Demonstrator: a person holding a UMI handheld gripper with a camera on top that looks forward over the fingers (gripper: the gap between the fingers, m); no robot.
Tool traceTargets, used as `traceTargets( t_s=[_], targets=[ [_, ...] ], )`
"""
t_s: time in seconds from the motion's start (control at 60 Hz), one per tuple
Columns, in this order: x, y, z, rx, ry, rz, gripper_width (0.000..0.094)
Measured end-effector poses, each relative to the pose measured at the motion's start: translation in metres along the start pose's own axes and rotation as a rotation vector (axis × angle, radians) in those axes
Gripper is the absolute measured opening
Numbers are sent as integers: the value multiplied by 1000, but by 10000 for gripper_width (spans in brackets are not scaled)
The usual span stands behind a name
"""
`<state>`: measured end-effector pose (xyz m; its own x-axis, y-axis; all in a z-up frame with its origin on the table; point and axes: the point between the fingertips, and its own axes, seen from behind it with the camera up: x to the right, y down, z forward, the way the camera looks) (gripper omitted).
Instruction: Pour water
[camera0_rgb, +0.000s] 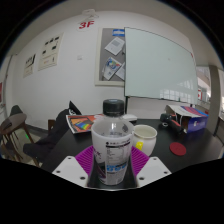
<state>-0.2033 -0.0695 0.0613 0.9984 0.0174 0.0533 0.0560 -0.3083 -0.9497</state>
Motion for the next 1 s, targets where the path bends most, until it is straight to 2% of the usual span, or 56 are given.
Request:
traceTargets(
  t_s=[0.133, 0.25, 0.35, 0.433, 0.5, 0.583, 0.683, 0.75, 0.833, 1.0],
  targets=[
    [-2, 2, -5, 3, -14, 5, 381],
    [-11, -9, -11, 14, -43, 12, 380],
    [-32, -47, -20, 61, -121, 91, 376],
    [-55, -100, -24, 115, -245, 281, 377],
    [-64, -145, -30, 150, -386, 506, 376],
    [-83, -196, -31, 170, -546, 822, 375],
    [-71, -233, -27, 179, -730, 1230, 373],
    [-45, -238, -14, 175, -817, 1495, 374],
    [-18, -230, 3, 180, -858, 1783, 377],
    [20, -182, 37, 175, -814, 2150, 375]
  ],
)
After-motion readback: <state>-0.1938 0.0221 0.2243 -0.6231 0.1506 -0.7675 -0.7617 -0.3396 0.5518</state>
